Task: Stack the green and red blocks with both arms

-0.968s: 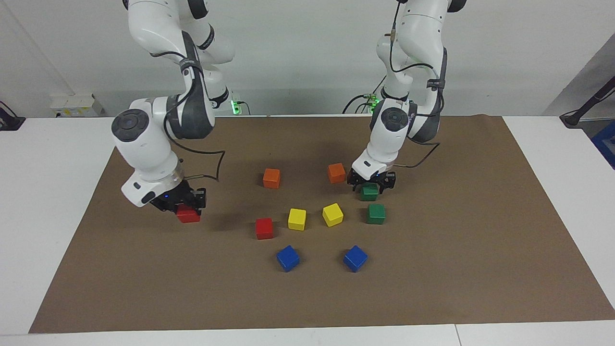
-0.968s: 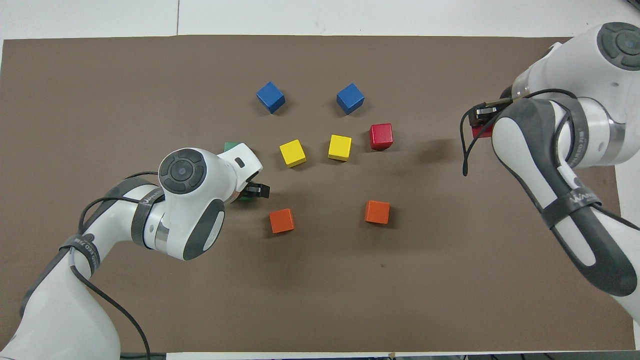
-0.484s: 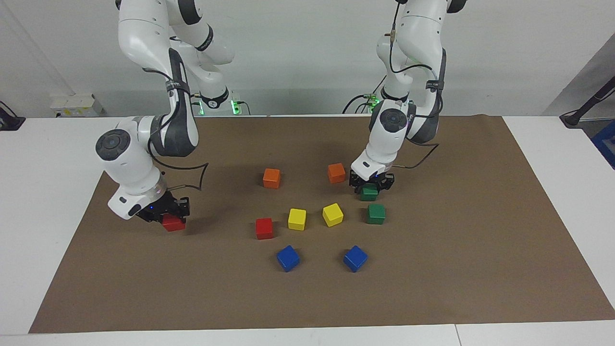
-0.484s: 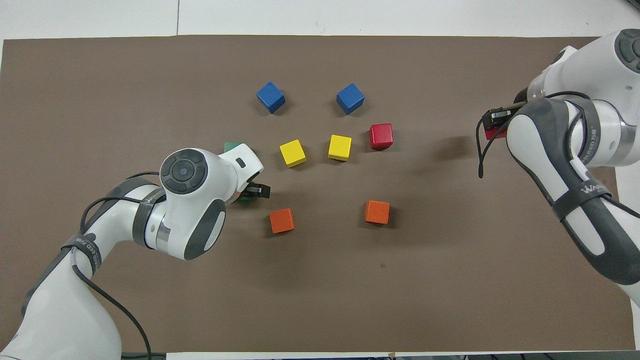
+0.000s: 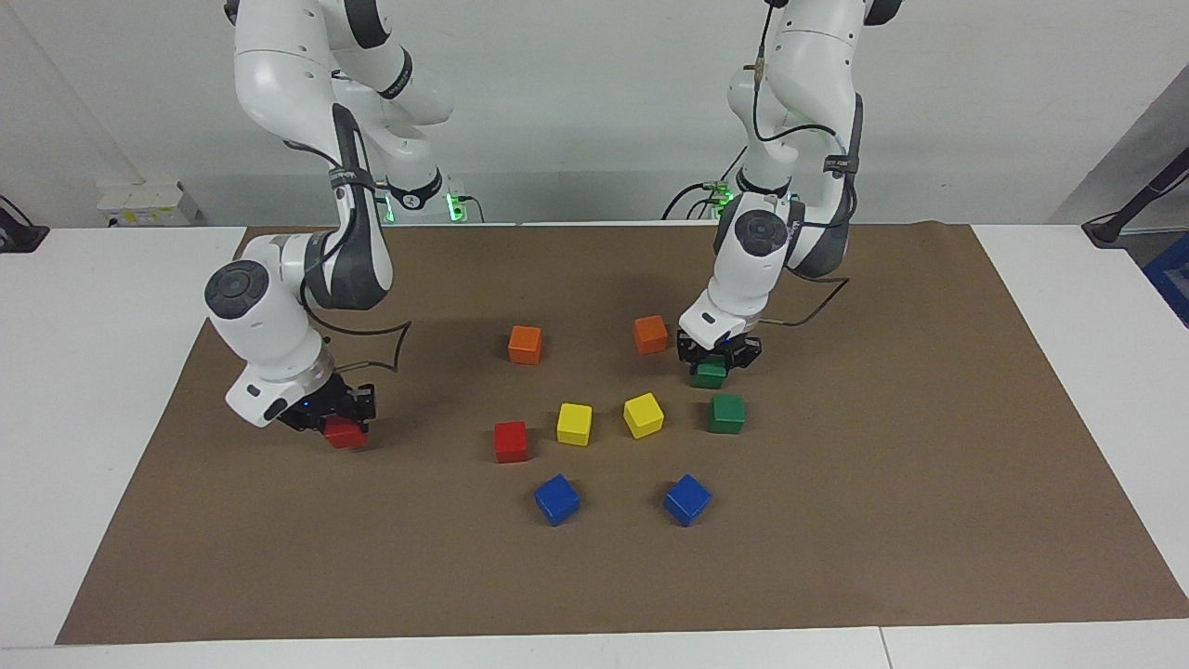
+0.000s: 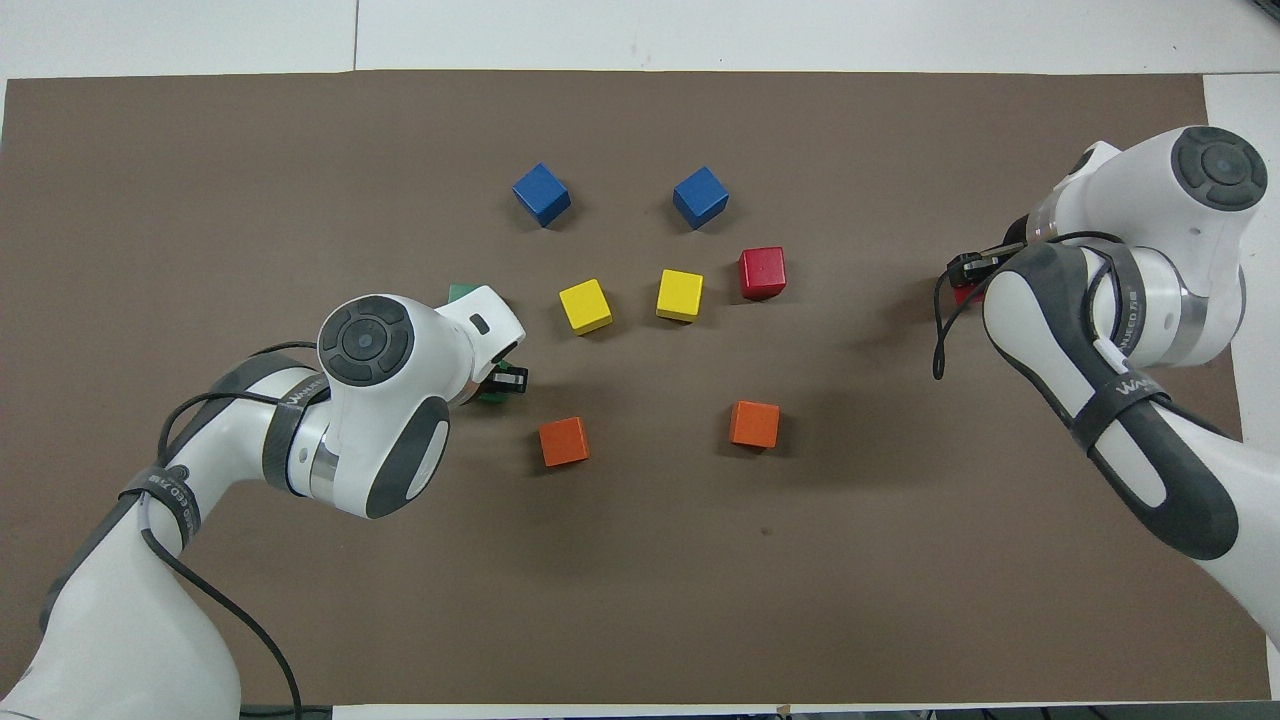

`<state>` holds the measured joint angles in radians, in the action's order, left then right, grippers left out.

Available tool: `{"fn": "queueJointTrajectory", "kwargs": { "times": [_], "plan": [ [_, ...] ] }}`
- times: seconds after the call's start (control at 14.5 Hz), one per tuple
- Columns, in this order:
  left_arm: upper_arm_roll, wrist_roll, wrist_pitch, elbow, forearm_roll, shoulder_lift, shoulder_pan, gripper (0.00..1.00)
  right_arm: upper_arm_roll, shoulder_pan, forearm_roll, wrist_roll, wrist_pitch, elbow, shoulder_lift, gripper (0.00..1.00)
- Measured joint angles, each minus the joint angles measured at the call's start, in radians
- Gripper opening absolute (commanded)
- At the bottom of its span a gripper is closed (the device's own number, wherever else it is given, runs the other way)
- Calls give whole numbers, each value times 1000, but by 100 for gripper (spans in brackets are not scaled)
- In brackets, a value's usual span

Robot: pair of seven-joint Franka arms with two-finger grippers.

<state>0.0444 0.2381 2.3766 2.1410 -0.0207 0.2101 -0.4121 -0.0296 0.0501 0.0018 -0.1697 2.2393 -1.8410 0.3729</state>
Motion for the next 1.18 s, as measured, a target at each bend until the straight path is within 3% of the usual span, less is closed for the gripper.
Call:
{"fn": "queueJointTrajectory", "kwargs": {
  "times": [0.21, 0.35, 0.62, 0.83, 0.9, 0.97, 1.04, 1.11, 1.18],
  "plan": [
    [-13, -3, -179, -103, 0, -36, 46, 0, 1, 7, 0, -1, 32, -27, 2, 0],
    [-16, -33, -307, -161, -3, -100, 121, 0, 1, 8, 0, -1, 44, -36, 2, 0],
    [-24, -191, -482, -161, -11, -237, 297, 0, 1, 8, 0, -1, 77, -61, 2, 0],
    [-28, -374, -507, -131, -12, -270, 446, 0, 1, 8, 0, -1, 96, -74, 2, 0],
    [-29, -422, -505, -113, -13, -274, 492, 0, 1, 8, 0, -1, 96, -74, 2, 4],
    [-30, -463, -492, -90, -13, -276, 534, 0, 1, 8, 0, -1, 96, -74, 2, 24],
    [-31, -491, -467, -67, -14, -277, 563, 0, 1, 8, 0, -1, 96, -74, 2, 59],
    [-32, -509, -436, -40, -14, -277, 581, 0, 1, 8, 0, -1, 96, -74, 2, 86],
    [-31, -517, -404, -13, -14, -278, 589, 0, 1, 8, 0, -1, 98, -74, 2, 100]
  ]
}}
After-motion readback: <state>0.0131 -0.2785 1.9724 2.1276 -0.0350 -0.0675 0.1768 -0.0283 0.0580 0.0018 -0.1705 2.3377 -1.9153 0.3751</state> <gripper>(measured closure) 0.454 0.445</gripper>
